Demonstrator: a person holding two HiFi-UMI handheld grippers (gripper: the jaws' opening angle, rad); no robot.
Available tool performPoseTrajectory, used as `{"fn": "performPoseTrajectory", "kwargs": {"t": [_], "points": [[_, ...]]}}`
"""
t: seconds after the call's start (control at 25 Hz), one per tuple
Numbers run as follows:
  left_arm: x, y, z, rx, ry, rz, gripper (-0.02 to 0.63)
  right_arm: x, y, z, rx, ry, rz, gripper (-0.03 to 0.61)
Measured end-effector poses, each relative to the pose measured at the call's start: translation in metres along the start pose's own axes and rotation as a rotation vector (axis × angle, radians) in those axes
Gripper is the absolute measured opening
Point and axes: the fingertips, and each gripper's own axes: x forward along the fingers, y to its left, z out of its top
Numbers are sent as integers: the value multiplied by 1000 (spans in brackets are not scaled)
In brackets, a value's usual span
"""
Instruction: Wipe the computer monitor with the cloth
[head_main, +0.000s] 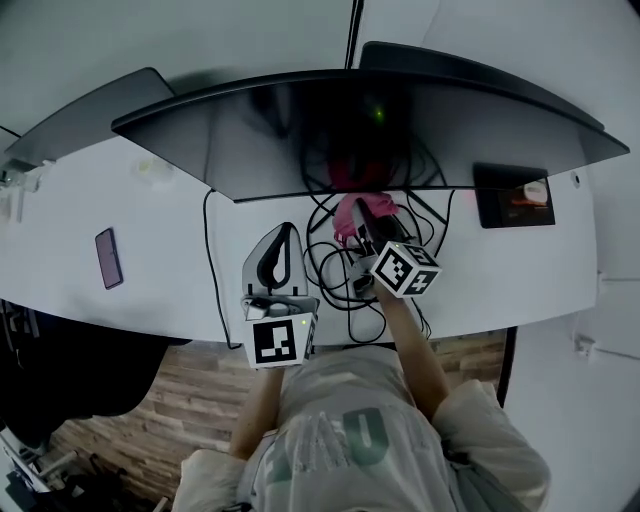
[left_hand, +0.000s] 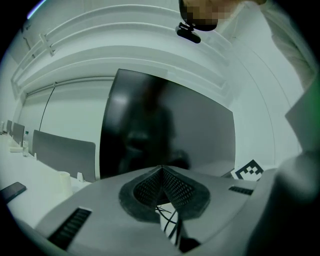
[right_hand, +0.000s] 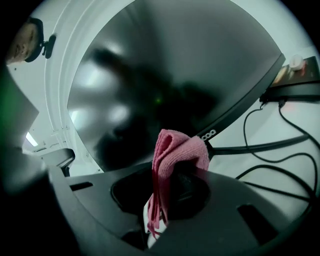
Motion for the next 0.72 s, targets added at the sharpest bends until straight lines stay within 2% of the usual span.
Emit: {"fn": "performPoseTrajectory", "kwargs": {"t": [0.4,0.72], "points": [[-16,64,3,-7,-15,4,15,39,62,-44,-19,32,52,60],[-27,96,-4,-12,1,21,15,65,101,-74,-22,70,104,60]]}}
